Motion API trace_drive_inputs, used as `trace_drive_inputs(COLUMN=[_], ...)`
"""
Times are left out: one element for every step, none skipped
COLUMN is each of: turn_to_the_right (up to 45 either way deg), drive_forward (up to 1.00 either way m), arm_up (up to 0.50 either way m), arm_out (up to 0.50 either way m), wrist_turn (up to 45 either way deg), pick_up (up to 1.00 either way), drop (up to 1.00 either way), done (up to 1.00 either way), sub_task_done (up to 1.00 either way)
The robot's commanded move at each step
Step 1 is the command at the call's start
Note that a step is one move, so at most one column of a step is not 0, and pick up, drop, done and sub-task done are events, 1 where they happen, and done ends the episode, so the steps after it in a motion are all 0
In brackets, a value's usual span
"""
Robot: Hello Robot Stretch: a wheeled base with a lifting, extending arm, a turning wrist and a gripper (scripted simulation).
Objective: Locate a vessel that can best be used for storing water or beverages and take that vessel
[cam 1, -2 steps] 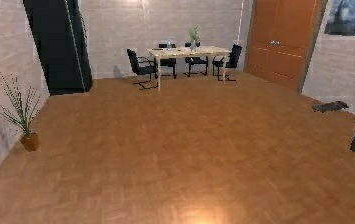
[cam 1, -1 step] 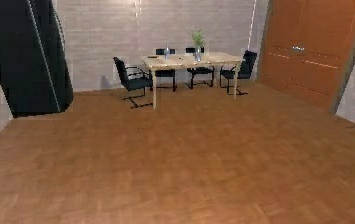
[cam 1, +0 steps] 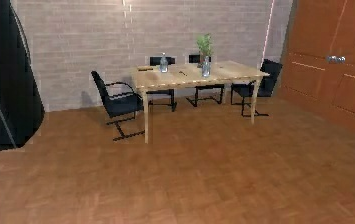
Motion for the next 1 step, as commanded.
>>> trace_drive_inputs(turn_to_the_right=[-3.0], drive_forward=[0.00], arm_up=[0.00], arm_out=[0.00], wrist_turn=[0.0], pick_up=[0.00], drop=[0.00], done=[0.00], sub_task_done=[0.00])
